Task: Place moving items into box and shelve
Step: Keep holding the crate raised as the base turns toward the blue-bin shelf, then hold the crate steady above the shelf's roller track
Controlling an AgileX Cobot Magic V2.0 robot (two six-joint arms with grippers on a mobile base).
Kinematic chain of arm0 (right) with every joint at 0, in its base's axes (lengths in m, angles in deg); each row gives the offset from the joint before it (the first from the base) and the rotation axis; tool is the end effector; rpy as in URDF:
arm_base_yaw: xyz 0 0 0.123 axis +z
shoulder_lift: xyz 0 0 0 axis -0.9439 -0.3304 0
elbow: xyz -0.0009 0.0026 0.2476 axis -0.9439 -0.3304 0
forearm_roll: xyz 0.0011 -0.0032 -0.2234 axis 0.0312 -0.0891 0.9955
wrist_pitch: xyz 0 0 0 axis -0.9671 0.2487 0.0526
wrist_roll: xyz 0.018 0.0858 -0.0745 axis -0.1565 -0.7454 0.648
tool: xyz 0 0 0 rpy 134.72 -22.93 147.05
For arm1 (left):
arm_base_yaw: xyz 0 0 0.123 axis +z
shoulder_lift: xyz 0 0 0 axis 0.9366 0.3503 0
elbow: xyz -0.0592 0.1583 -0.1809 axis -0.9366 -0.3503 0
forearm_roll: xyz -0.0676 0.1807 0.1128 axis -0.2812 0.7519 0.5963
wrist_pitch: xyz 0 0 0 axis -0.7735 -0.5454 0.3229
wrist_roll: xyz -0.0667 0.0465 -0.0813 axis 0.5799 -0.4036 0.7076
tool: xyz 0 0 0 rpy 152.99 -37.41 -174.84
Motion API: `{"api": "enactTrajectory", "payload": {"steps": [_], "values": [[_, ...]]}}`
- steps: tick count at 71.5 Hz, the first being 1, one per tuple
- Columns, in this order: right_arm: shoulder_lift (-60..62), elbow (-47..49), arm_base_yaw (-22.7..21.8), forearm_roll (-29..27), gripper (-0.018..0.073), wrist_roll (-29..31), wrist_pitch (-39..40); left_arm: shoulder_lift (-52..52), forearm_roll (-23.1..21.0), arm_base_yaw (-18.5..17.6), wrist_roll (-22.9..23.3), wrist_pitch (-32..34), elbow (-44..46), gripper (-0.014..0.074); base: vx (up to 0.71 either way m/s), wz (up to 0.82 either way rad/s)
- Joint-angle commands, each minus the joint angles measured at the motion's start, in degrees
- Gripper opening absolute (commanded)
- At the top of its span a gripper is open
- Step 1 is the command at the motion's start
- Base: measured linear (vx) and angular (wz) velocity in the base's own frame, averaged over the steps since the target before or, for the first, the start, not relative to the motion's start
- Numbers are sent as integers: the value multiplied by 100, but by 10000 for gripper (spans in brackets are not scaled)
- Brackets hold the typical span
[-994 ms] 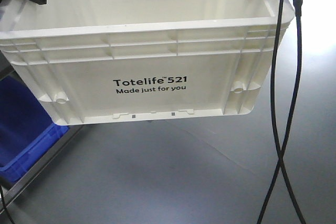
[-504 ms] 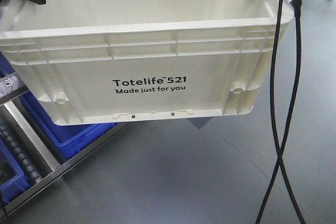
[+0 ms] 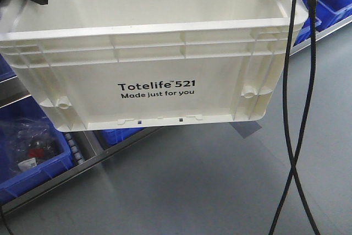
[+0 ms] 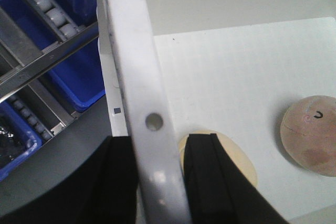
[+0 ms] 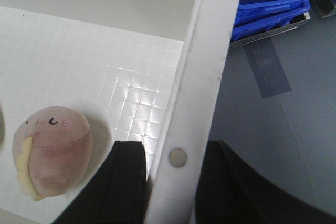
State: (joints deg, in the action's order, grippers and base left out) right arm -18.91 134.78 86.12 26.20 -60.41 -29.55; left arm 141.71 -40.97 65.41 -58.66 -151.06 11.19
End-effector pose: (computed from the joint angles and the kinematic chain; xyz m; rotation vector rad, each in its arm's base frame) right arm 0.3279 0.1057 0.3663 -0.4064 2.4895 0.2653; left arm 0.3004 -0.0521 0.3585 0.0571 2.4381 -0.4149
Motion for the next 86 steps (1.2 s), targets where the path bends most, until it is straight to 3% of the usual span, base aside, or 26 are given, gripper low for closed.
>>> {"api": "enactTrajectory", "payload": {"steps": [1, 86], "values": [[376, 254, 141, -937, -11, 211, 435, -293, -1203, -145, -50, 707, 274, -17, -8, 30], [376, 254, 141, -937, -11, 211, 430, -293, -1203, -145, -50, 707, 274, -17, -1, 34]]}}
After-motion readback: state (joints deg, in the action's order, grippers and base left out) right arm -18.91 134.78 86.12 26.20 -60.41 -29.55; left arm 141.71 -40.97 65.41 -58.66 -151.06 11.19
